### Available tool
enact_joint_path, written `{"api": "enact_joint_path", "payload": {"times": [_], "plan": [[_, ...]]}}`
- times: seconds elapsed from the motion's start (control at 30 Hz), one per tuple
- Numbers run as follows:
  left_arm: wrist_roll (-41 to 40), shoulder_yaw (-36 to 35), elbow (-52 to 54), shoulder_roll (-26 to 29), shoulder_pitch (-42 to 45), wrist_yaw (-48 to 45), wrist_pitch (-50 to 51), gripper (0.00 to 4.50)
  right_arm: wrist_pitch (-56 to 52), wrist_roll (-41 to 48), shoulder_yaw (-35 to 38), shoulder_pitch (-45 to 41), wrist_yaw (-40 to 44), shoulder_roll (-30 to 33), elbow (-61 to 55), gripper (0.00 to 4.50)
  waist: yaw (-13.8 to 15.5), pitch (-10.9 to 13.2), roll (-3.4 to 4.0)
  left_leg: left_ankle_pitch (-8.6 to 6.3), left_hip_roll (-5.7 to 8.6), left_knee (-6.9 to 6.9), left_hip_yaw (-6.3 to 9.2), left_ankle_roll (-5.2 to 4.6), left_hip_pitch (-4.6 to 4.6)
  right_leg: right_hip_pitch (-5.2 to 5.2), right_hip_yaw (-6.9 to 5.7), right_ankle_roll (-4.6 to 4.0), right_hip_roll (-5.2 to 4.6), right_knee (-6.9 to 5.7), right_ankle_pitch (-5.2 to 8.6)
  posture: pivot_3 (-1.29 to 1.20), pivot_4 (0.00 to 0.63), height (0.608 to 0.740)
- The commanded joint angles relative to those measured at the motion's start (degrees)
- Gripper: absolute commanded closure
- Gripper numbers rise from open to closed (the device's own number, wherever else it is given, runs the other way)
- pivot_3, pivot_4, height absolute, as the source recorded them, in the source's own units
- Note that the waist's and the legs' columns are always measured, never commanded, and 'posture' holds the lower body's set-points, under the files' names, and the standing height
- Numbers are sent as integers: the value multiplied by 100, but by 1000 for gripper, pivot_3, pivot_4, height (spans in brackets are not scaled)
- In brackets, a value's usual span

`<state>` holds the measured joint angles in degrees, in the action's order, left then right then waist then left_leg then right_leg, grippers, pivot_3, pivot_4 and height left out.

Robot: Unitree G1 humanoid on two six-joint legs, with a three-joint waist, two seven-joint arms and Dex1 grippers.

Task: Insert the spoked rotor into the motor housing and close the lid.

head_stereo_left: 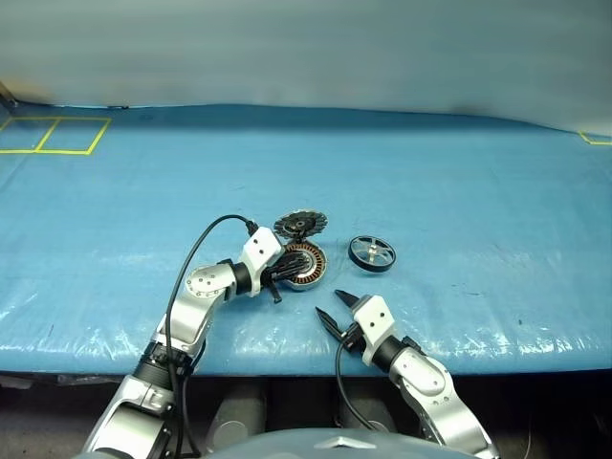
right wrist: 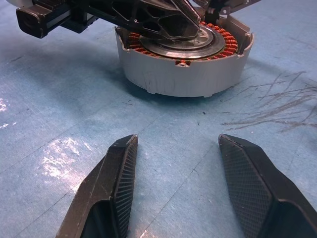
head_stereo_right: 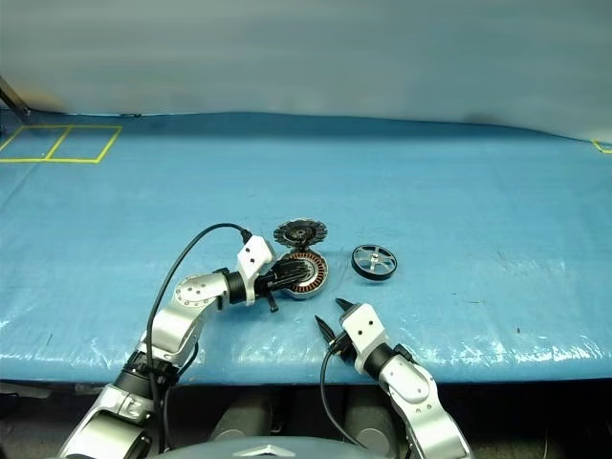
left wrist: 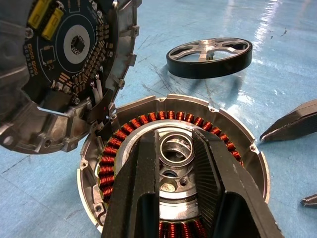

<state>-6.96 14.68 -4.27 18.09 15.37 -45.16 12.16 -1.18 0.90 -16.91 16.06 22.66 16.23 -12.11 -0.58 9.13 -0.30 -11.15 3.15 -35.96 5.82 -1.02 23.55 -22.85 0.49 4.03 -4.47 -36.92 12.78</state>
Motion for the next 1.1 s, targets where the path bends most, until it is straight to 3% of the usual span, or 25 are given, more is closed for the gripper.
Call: {"api": "enact_joint_path", "payload": {"times": [0.03, 0.47, 0.67, 0.87, 1.1], "plan": [[2, 17, 129, -5, 68, -9, -16, 3863, 40, -28, 45, 29, 10, 10, 140, 1748, 0, 0, 0, 0, 0, 0, 0, 0, -1, 0, 0, 0, 0, 0, 0, 0, 150, 740], [49, 31, 87, -12, 43, 24, 29, 3863, 83, -70, 34, 35, 10, 33, 205, 1748, 0, -1, 0, 0, 0, 0, 0, 0, -3, 0, 0, 0, 0, 0, 0, 0, 150, 740], [52, -63, 65, -49, 67, 165, -11, 1957, 78, -84, 41, 51, -5, 27, 222, 1748, 1, -1, -1, 0, 0, 0, 1, 0, -4, 0, 0, 0, 0, 0, 0, 0, 150, 740], [-117, -220, 191, -79, 20, 195, -106, 1957, 64, -85, 33, 61, -6, 25, 207, 1748, 1, -1, -1, 0, -1, 0, 1, 0, -4, 0, 0, 0, -1, 0, 0, 0, 150, 740], [-1144, -505, 1190, 52, -421, -365, 295, 1957, 94, -103, 98, 37, -6, 85, 74, 1748, -1, -1, 0, 0, -1, 1, 1, 0, -1, -1, 1, -2, -3, 1, 1, 0, 150, 740]]}}
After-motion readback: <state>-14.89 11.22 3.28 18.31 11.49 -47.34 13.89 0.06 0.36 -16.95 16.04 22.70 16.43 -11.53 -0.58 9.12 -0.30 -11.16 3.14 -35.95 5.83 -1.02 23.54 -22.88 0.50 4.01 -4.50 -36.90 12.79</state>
